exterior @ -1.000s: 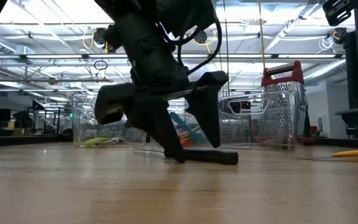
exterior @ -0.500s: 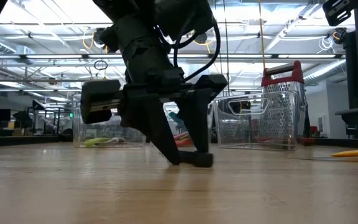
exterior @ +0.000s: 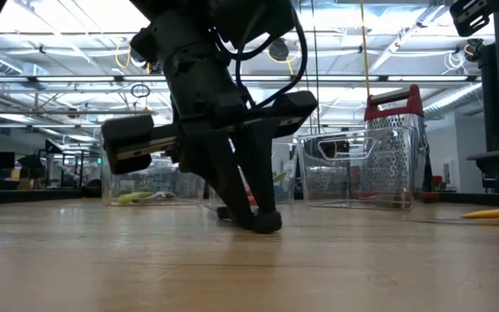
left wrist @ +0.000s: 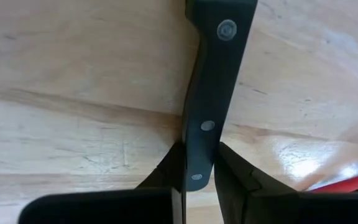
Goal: Pick & Place Kitchen Items
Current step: Put the left black kitchen knife in the right bin, then put the red serving spoon in the left bin
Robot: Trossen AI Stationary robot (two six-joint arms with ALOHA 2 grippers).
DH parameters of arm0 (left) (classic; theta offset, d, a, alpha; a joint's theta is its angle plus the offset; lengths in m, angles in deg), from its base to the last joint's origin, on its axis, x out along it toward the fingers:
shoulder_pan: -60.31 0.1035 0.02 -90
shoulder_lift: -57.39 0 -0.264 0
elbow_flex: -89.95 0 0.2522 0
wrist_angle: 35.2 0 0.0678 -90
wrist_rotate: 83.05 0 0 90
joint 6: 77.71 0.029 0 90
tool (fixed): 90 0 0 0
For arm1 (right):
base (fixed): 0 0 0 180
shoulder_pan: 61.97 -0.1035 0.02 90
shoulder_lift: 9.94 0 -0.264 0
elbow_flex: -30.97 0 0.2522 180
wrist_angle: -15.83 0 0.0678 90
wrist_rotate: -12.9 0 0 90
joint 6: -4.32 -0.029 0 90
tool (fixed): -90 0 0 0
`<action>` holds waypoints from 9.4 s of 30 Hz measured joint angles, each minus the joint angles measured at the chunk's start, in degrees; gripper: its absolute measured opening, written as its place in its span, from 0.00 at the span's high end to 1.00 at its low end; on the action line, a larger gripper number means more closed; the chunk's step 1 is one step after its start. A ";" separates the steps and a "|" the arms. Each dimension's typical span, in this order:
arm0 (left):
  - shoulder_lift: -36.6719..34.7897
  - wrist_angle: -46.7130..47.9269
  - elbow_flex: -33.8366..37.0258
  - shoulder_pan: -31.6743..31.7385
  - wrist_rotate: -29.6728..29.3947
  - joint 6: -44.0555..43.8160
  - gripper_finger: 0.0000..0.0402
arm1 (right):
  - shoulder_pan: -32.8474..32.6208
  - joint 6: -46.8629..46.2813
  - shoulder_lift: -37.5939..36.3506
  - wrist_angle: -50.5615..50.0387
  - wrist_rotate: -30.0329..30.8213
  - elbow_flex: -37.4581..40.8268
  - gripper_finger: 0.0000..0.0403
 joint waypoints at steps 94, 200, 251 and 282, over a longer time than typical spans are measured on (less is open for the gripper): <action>-10.51 -46.71 -4.13 5.38 -9.52 57.62 0.90 | 3.56 -33.99 40.01 55.77 -4.38 11.10 0.35; -21.07 -1.70 -4.17 18.10 -9.15 98.54 0.16 | 24.25 -52.79 57.53 11.61 4.30 -0.44 0.85; -21.03 -1.46 -4.13 19.55 -6.15 101.69 0.16 | 23.73 -52.96 56.94 10.73 2.96 -0.32 0.76; -21.00 -4.38 -4.13 10.95 -9.80 99.84 0.16 | 12.96 -33.46 27.42 10.72 3.17 -0.33 1.00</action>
